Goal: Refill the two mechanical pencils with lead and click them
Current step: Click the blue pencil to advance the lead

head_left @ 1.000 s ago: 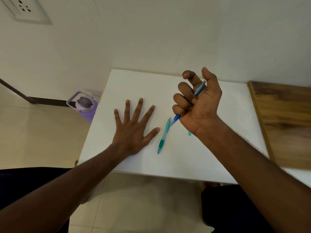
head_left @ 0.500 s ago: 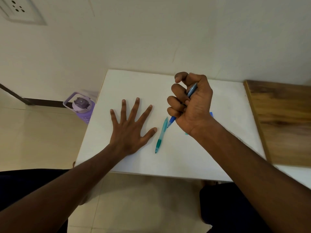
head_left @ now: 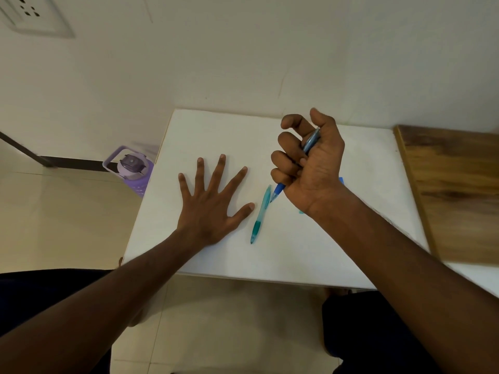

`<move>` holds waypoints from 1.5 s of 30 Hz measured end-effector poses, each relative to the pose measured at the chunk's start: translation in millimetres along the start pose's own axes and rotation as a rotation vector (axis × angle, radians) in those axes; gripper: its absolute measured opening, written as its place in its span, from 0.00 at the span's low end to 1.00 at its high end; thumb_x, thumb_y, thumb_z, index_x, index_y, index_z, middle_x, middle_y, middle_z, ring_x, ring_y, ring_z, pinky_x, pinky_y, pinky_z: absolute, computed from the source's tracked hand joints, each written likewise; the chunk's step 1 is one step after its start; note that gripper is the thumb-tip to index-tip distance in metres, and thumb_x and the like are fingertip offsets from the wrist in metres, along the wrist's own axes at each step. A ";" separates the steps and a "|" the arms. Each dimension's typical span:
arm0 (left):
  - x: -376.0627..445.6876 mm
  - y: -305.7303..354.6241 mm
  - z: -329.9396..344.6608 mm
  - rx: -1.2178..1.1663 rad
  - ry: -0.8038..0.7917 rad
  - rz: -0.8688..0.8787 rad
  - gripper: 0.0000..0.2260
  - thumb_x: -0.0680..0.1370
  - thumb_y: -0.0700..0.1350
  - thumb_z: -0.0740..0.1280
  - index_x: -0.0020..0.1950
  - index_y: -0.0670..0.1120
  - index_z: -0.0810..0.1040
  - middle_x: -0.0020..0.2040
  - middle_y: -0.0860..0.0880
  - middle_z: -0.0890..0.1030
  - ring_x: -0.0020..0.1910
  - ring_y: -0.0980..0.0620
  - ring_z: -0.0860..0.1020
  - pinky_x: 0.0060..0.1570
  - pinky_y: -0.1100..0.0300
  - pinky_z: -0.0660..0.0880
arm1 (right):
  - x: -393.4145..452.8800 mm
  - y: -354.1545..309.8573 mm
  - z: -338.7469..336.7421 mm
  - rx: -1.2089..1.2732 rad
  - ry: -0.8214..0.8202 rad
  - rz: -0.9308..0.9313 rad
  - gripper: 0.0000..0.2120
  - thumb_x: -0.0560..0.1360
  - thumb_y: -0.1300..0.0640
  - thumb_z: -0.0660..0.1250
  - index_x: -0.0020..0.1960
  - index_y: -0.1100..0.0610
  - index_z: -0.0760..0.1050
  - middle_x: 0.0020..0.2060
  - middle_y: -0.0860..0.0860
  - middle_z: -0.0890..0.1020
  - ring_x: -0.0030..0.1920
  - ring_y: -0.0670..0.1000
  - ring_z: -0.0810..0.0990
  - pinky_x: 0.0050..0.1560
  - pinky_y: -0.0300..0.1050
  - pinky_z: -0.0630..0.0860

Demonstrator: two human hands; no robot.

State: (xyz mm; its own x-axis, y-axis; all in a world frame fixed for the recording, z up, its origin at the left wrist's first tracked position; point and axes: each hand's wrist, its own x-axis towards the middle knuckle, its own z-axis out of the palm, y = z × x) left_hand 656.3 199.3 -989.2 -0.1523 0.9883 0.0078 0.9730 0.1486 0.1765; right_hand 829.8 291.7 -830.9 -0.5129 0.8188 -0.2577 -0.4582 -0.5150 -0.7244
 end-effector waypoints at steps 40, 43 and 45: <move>0.0 -0.7 2.2 0.002 0.023 0.008 0.39 0.79 0.78 0.45 0.86 0.66 0.40 0.88 0.51 0.36 0.86 0.35 0.37 0.77 0.24 0.38 | -2.5 -7.2 -2.2 0.083 -0.092 0.011 0.18 0.81 0.48 0.47 0.41 0.55 0.69 0.26 0.47 0.56 0.23 0.46 0.53 0.26 0.34 0.57; 0.0 -0.1 0.7 0.002 0.014 0.002 0.39 0.78 0.79 0.45 0.85 0.66 0.39 0.87 0.51 0.35 0.86 0.35 0.36 0.76 0.24 0.38 | -3.6 -6.8 -0.9 0.089 -0.111 0.028 0.20 0.82 0.45 0.47 0.42 0.55 0.70 0.26 0.48 0.56 0.24 0.46 0.52 0.26 0.34 0.56; -0.4 0.3 -0.3 0.000 0.008 0.001 0.39 0.78 0.79 0.45 0.85 0.66 0.39 0.87 0.51 0.35 0.85 0.35 0.36 0.77 0.24 0.38 | -4.0 -6.1 -0.5 0.079 -0.101 0.026 0.20 0.82 0.46 0.47 0.42 0.55 0.70 0.26 0.48 0.55 0.24 0.46 0.52 0.26 0.35 0.55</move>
State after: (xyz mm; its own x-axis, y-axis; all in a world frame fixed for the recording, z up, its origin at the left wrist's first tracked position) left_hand 656.7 198.9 -988.8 -0.1531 0.9881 0.0161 0.9732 0.1479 0.1762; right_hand 835.0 291.7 -825.7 -0.5941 0.7774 -0.2067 -0.4976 -0.5571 -0.6649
